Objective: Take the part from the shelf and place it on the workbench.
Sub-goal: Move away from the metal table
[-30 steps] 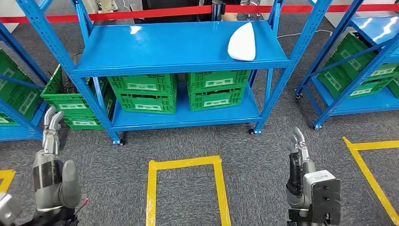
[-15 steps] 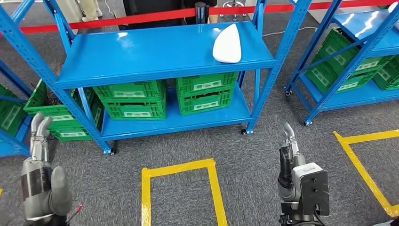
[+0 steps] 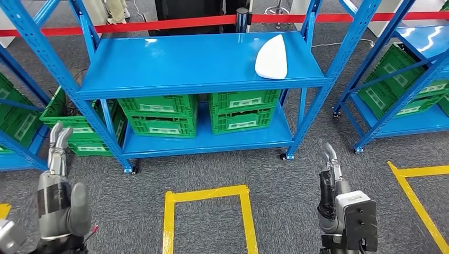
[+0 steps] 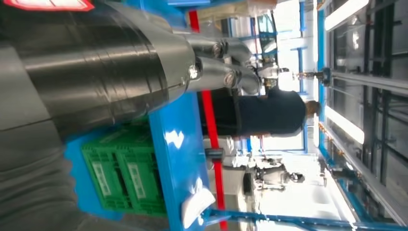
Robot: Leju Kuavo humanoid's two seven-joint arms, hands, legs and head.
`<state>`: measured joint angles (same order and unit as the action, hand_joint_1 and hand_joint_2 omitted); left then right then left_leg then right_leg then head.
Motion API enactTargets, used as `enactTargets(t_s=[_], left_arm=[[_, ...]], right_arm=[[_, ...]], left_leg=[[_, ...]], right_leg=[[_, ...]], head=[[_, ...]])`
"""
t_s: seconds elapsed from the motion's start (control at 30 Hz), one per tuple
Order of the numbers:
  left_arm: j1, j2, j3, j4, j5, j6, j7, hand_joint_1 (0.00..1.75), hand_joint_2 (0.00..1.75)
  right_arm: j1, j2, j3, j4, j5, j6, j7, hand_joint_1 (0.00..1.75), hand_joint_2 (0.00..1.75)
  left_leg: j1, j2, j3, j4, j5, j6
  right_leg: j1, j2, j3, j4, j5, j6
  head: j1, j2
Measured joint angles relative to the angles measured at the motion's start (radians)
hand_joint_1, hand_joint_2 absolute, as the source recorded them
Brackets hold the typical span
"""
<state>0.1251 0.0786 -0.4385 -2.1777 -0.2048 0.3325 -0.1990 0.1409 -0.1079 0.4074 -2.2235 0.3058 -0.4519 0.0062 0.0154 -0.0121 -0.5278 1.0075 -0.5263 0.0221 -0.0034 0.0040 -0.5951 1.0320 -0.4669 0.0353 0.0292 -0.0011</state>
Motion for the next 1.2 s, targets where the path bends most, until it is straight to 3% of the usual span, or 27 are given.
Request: enactTargets(t_s=[0.13,0.2,0.27,0.3,0.33,0.4,0.43,0.5,0.63,0.7,0.8,0.83,0.87,0.9,0.93,1.03,1.07,1.13,1.2], left_arm=[[-0.002,-0.001,0.004,0.000,0.003,-0.002,-0.002,0.00,0.00],[-0.003,-0.002,0.006,0.000,0.004,-0.002,-0.002,0.00,0.00],[-0.001,-0.002,0.009,0.001,0.005,-0.002,-0.002,0.00,0.00],[0.001,-0.002,0.010,0.002,0.006,-0.002,-0.003,0.00,0.00],[0.002,-0.002,0.010,0.003,0.006,-0.002,-0.004,0.00,0.00],[0.002,-0.002,0.010,0.005,0.007,-0.003,-0.009,0.00,0.00],[0.002,-0.002,0.011,0.006,0.008,-0.003,-0.012,0.00,0.00],[0.002,-0.002,0.011,0.007,0.009,-0.005,-0.017,0.00,0.00],[0.001,-0.004,0.012,0.008,0.010,-0.008,-0.018,0.00,0.00],[0.002,-0.006,0.012,0.008,0.010,-0.010,-0.018,0.00,0.00],[0.004,-0.006,0.012,0.009,0.010,-0.013,-0.020,0.00,0.00],[0.004,-0.006,0.012,0.010,0.010,-0.013,-0.021,0.00,0.00],[0.004,-0.006,0.012,0.010,0.010,-0.013,-0.021,0.00,0.00],[0.003,-0.006,0.012,0.011,0.010,-0.013,-0.022,0.00,0.00],[0.003,-0.006,0.012,0.011,0.011,-0.013,-0.021,0.00,0.00],[0.002,-0.006,0.012,0.015,0.017,-0.014,-0.015,0.00,0.00],[0.001,-0.006,0.012,0.016,0.018,-0.015,-0.014,0.00,0.00],[0.001,-0.006,0.013,0.017,0.020,-0.015,-0.011,0.00,0.00],[-0.002,-0.006,0.013,0.017,0.022,-0.015,-0.007,0.00,0.00]], right_arm=[[0.001,0.002,0.000,-0.001,0.002,0.001,0.000,0.00,0.00],[-0.001,0.004,0.000,-0.001,0.003,0.001,0.000,0.00,0.00],[-0.001,0.006,0.000,0.000,0.003,0.001,0.000,0.00,0.00],[0.001,0.006,0.000,0.000,0.003,0.001,0.000,0.00,0.00],[0.002,0.006,0.000,0.001,0.003,0.001,0.000,0.00,0.00],[0.004,0.007,0.000,0.002,0.003,0.001,-0.002,0.00,0.00],[0.004,0.008,0.000,0.002,0.003,0.001,-0.003,0.00,0.00],[0.005,0.009,0.000,0.003,0.003,0.000,-0.007,0.00,0.00],[0.005,0.009,0.000,0.003,0.003,0.000,-0.010,0.00,0.00],[0.004,0.009,0.000,0.003,0.004,0.000,-0.010,0.00,0.00],[0.009,0.009,0.000,0.003,0.005,0.001,-0.011,0.00,0.00],[0.011,0.009,0.000,0.003,0.005,0.000,-0.012,0.00,0.00],[0.011,0.009,0.000,0.004,0.005,0.000,-0.012,0.00,0.00],[0.011,0.009,0.000,0.004,0.005,0.000,-0.012,0.00,0.00],[0.011,0.009,0.000,0.004,0.005,0.000,-0.011,0.00,0.00],[0.010,0.009,0.000,0.006,0.005,0.000,-0.005,0.00,0.00],[0.010,0.009,0.000,0.006,0.005,0.000,-0.004,0.00,0.00],[0.011,0.009,0.000,0.004,0.006,0.000,-0.003,0.00,0.00],[0.009,0.010,0.000,0.003,0.006,0.000,-0.004,0.00,0.00]], left_leg=[[0.001,0.003,0.003,0.011,-0.014,-0.022],[0.001,0.005,-0.054,0.113,-0.047,-0.026],[0.002,0.006,-0.144,0.246,-0.077,-0.029],[0.002,0.007,-0.176,0.278,-0.070,-0.029],[0.002,0.007,-0.188,0.272,-0.043,-0.027],[0.000,0.007,-0.157,0.160,0.048,-0.021],[-0.002,0.008,-0.131,0.100,0.079,-0.017],[-0.008,0.008,-0.088,0.024,0.084,-0.010],[-0.004,0.002,-0.048,-0.009,0.061,0.011],[0.000,0.001,-0.025,-0.018,0.052,0.018],[0.001,0.000,-0.007,-0.020,0.034,0.020],[0.000,-0.001,0.004,-0.020,0.025,0.019],[0.000,-0.002,0.018,-0.020,0.014,0.018],[0.000,-0.003,0.030,-0.020,0.006,0.018],[0.000,-0.003,0.044,-0.022,-0.007,0.016],[0.000,-0.003,0.075,-0.026,-0.033,0.001],[-0.001,-0.003,0.084,-0.025,-0.035,-0.006],[-0.001,0.001,0.092,-0.016,-0.040,-0.017],[-0.001,0.006,0.067,0.033,-0.055,-0.023]], right_leg=[[-0.001,0.002,0.036,-0.035,-0.010,-0.023],[-0.005,0.001,0.055,-0.047,-0.016,-0.033],[-0.005,0.000,0.066,-0.048,-0.028,-0.037],[-0.004,0.001,0.073,-0.048,-0.035,-0.037],[-0.003,0.002,0.084,-0.048,-0.043,-0.036],[-0.003,0.003,0.106,-0.048,-0.063,-0.031],[-0.001,0.003,0.114,-0.048,-0.074,-0.027],[-0.001,0.003,0.119,-0.052,-0.091,-0.016],[-0.001,0.001,0.142,-0.034,-0.092,0.009],[-0.003,0.001,0.094,0.053,-0.124,0.019],[-0.008,0.001,-0.030,0.220,-0.189,0.028],[-0.008,0.001,-0.055,0.228,-0.182,0.028],[-0.008,0.001,-0.067,0.205,-0.155,0.025],[-0.008,0.001,-0.066,0.172,-0.122,0.023],[-0.007,0.000,-0.055,0.106,-0.060,0.016],[0.004,-0.004,-0.034,-0.001,0.019,-0.007],[0.006,-0.005,-0.033,-0.001,0.014,-0.014],[0.004,-0.004,-0.012,-0.020,0.031,-0.026],[0.000,-0.003,0.011,-0.034,0.028,-0.035]], head=[[-0.006,0.000],[-0.019,0.000],[-0.030,0.000],[-0.033,0.000],[-0.037,0.000],[-0.045,0.000],[-0.048,0.000],[-0.052,0.000],[-0.047,0.000],[-0.035,0.000],[-0.020,0.000],[-0.016,0.000],[-0.012,0.000],[-0.009,0.000],[-0.004,0.000],[0.002,0.000],[0.002,0.000],[0.003,0.000],[-0.008,0.000]])
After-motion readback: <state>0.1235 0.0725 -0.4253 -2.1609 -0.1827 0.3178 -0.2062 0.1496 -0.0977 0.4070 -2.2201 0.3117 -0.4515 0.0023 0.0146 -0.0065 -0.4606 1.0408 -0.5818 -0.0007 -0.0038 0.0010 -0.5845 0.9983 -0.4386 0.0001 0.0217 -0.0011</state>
